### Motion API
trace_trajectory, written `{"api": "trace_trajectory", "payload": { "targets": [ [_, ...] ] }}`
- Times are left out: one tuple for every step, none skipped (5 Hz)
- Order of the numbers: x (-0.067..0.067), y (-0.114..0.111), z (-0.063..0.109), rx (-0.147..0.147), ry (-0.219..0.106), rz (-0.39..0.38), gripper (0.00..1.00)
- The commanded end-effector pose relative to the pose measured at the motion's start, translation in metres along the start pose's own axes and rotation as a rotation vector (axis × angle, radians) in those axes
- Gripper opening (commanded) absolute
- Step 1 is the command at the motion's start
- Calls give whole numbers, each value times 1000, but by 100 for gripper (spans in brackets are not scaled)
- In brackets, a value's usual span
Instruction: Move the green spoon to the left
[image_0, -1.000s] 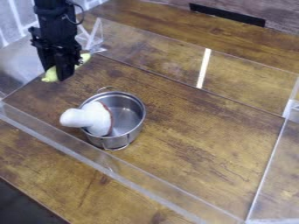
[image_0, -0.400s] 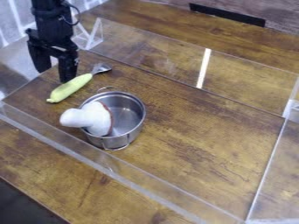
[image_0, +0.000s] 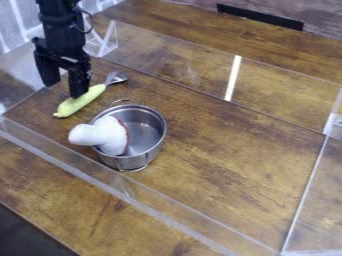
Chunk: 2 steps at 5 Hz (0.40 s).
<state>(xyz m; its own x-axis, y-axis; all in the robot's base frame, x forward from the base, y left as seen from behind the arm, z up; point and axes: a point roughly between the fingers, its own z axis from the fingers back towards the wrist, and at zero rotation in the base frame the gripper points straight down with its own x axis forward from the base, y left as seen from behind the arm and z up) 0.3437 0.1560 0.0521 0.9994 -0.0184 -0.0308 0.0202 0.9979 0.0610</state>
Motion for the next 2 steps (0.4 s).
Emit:
{"api": "trace_trajectory", "payload": {
  "targets": [
    [8, 8, 20, 29, -58, 8, 100],
    [9, 8, 17, 27, -50, 7, 100]
  ]
}}
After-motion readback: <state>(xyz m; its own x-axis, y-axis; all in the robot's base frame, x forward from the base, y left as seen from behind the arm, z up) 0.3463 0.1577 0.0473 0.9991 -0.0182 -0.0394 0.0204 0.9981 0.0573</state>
